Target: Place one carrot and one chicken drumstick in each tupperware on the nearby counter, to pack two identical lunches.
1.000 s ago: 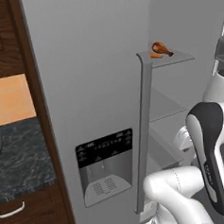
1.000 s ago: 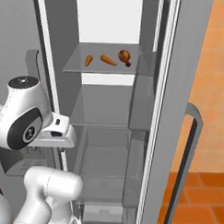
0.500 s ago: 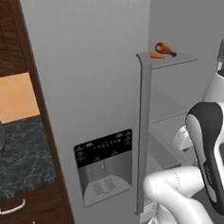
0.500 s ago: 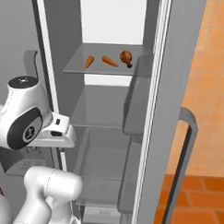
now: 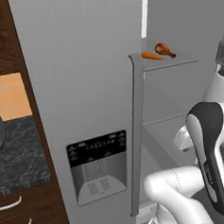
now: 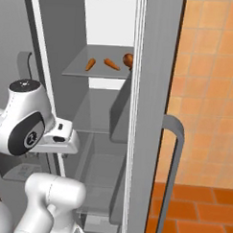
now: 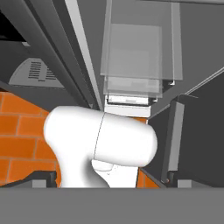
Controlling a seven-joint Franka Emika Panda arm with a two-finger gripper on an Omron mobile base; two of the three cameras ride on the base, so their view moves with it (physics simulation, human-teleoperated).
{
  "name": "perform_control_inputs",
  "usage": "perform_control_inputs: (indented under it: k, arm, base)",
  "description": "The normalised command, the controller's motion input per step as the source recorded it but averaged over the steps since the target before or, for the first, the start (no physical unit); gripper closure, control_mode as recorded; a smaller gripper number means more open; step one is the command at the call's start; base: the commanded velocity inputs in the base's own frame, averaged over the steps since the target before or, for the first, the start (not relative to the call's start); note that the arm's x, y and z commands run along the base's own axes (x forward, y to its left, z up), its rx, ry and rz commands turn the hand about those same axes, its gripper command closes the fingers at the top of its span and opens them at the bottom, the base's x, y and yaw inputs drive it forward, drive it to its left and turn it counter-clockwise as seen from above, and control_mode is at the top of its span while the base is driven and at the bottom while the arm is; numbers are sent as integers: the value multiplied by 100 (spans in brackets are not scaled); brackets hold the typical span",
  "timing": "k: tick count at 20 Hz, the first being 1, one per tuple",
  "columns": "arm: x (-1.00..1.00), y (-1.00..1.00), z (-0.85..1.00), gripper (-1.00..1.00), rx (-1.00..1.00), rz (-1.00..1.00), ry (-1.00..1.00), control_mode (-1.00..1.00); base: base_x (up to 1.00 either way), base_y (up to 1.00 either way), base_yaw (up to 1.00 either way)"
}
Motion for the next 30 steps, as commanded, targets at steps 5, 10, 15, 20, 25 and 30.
perform_control_inputs:
  k: [5, 10, 15, 20, 25, 30]
  arm:
    - [0, 0, 0, -100, 0, 0, 0, 100]
    - [-21, -20, 35, -100, 0, 0, -29, -100]
    - [17, -35, 71, -100, -3, 1, -53, -100]
    - [100, -1, 40, -100, 4, -5, -3, -100]
    - [100, -29, 70, -100, 33, 0, 2, -100]
    - [99, 0, 58, -100, 31, 0, 7, -100]
  base:
    - [0, 0, 0]
    - [0, 0, 0]
    - [0, 0, 0]
    - [0, 0, 0]
    - [0, 0, 0]
    - [0, 0, 0]
